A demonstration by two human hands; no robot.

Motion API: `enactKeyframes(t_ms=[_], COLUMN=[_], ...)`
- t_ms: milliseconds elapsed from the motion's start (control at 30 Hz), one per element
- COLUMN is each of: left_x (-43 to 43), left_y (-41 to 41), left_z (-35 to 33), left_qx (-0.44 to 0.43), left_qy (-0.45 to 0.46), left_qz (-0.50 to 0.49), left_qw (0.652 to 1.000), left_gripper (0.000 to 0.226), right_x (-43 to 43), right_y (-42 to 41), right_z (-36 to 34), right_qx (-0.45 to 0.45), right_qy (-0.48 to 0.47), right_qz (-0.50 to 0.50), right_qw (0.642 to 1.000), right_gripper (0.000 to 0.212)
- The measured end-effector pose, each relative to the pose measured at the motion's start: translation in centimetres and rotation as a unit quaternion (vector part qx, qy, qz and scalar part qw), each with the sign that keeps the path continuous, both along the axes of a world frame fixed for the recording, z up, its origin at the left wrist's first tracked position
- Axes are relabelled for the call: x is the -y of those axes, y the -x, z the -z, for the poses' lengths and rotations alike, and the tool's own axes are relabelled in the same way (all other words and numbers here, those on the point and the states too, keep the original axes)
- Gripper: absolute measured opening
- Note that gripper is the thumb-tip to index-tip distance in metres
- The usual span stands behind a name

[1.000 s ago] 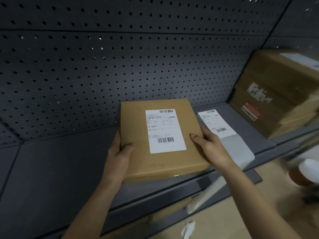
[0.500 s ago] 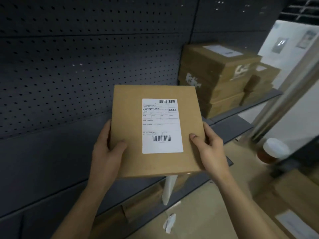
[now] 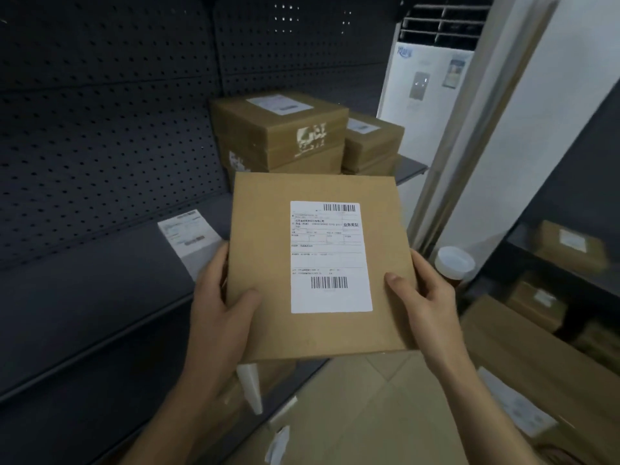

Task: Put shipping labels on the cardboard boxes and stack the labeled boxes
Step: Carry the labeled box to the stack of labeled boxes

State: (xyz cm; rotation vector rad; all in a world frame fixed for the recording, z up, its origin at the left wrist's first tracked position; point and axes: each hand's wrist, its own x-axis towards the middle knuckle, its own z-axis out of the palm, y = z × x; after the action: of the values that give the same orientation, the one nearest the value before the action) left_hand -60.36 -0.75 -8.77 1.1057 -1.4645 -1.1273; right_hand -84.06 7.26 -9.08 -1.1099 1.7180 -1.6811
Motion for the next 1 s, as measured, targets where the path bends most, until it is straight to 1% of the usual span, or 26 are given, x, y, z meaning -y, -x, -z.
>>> enactKeyframes(t_ms=[133, 400, 500, 600, 800, 1000], left_x=[2.7, 10.2, 12.4, 14.5, 18.2, 20.6], left_y=[5.8, 17.6, 21.4, 24.8, 31.2, 38.4], left_z=[-0.3, -0.6, -1.4, -2.2, -2.5, -2.7], left_qx=[0.009, -0.016, -0.034, -0.038, -0.028, -0.022], left_qy=[0.003, -0.002, 0.007, 0.021, 0.037, 0.061], left_qz=[0.031, 0.082, 0.102, 0.109, 0.075, -0.022], left_qw=[0.999, 0.997, 0.994, 0.993, 0.996, 0.998], left_gripper=[0.07, 0.074, 0.072, 0.067, 0.071, 0.069], right_x=[1.2, 5.9, 7.8, 9.9, 14.9, 20.9], right_y=[5.3, 15.6, 19.5, 22.9, 29.7, 38.1], right_z=[0.4, -0.8, -1.8, -2.5, -2.5, -3.4], right_qx=[0.018, -0.024, -0.052, -0.063, -0.062, -0.048], right_qy=[0.006, -0.003, 0.003, 0.006, 0.011, 0.036], right_qz=[0.031, 0.076, 0.095, 0.105, 0.075, -0.007], right_qw=[0.999, 0.997, 0.994, 0.992, 0.995, 0.998], right_gripper=[0.038, 0.033, 0.029, 0.032, 0.033, 0.038])
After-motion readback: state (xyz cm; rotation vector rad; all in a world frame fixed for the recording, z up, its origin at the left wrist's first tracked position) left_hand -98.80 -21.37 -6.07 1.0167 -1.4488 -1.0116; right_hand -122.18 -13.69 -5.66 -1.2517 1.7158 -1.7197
